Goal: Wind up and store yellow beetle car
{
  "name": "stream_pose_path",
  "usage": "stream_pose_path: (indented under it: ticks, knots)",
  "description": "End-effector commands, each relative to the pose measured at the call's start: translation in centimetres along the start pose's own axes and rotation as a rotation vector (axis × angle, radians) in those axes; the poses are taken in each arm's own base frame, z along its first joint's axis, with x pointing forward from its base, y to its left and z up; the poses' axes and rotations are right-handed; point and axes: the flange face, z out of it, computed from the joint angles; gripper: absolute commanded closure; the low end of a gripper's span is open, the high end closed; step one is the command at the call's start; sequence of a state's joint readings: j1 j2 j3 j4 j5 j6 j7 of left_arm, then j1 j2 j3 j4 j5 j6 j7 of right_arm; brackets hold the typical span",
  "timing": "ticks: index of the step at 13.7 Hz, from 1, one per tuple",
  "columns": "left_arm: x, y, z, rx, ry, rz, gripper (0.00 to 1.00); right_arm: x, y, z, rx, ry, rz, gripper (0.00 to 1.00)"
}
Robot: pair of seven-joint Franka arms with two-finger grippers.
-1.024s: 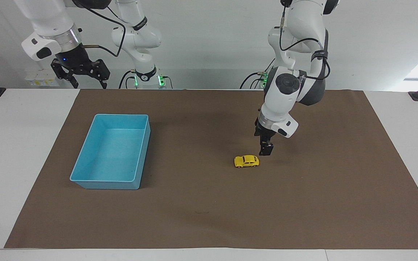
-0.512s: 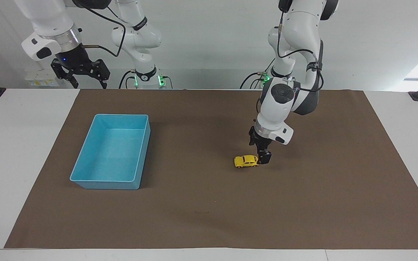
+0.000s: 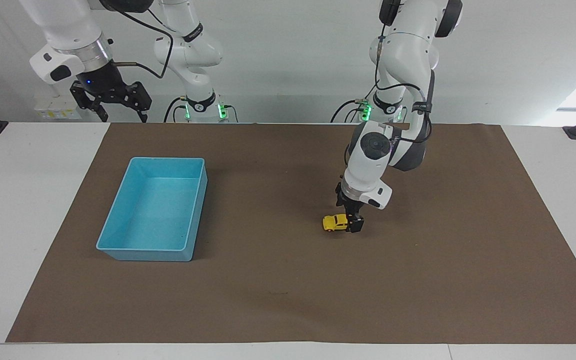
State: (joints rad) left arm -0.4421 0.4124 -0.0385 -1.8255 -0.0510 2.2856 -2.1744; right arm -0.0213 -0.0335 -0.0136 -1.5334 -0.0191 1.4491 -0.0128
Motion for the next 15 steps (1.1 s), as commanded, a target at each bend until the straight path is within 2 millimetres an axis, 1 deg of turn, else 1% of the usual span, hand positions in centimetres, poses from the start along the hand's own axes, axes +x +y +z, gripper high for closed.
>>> stream_pose_path:
  ticks: [1,4,5,6,10,15]
  knots:
    - [-0.5,-0.4,-0.1,-0.008,-0.003,-0.002,0.10,-0.4,0.2,-0.4,0.014,0.000,0.008,0.00]
    - [-0.6,-0.4,-0.1,-0.010,-0.003,0.016,0.75,-0.4,0.2,-0.4,0.014,0.000,0.008,0.00]
    - [-0.6,-0.5,0.0,-0.009,-0.002,0.022,0.91,-0.4,0.2,-0.4,0.014,0.000,0.008,0.00]
    - [-0.6,-0.5,0.0,-0.007,-0.001,0.043,1.00,-0.4,0.2,-0.4,0.014,0.002,0.008,0.00]
    - [-0.4,-0.5,0.1,-0.005,0.000,0.090,1.00,-0.4,0.1,-0.4,0.016,0.000,0.008,0.00]
    - [1.0,-0.4,0.7,0.011,0.011,0.149,1.00,-0.4,0.2,-0.4,0.014,0.002,0.008,0.00]
